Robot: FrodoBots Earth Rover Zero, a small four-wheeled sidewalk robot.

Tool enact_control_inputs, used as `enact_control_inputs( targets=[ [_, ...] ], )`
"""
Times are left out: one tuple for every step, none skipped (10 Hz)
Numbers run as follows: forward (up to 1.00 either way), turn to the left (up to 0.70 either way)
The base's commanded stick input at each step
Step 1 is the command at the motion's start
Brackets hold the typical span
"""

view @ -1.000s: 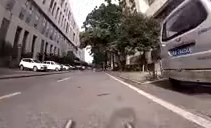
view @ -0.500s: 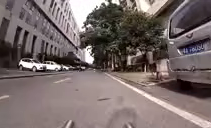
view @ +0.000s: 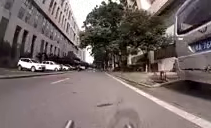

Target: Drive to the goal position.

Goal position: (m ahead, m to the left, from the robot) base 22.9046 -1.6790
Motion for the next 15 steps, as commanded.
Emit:
enact_control_inputs(
  targets=[
    [0.70, 0.00],
    [0.70, 0.00],
    [0.70, 0.00],
    [0.70, 0.00],
    [0.70, 0.00],
    [0.70, 0.00],
    [0.70, 0.00],
    [0.70, 0.00],
    [0.70, 0.00],
    [0.70, 0.00],
    [0.70, 0.00],
    [0.70, 0.00],
    [0.70, 0.00],
    [0.70, 0.00],
    [0.70, 0.00]
  ],
)
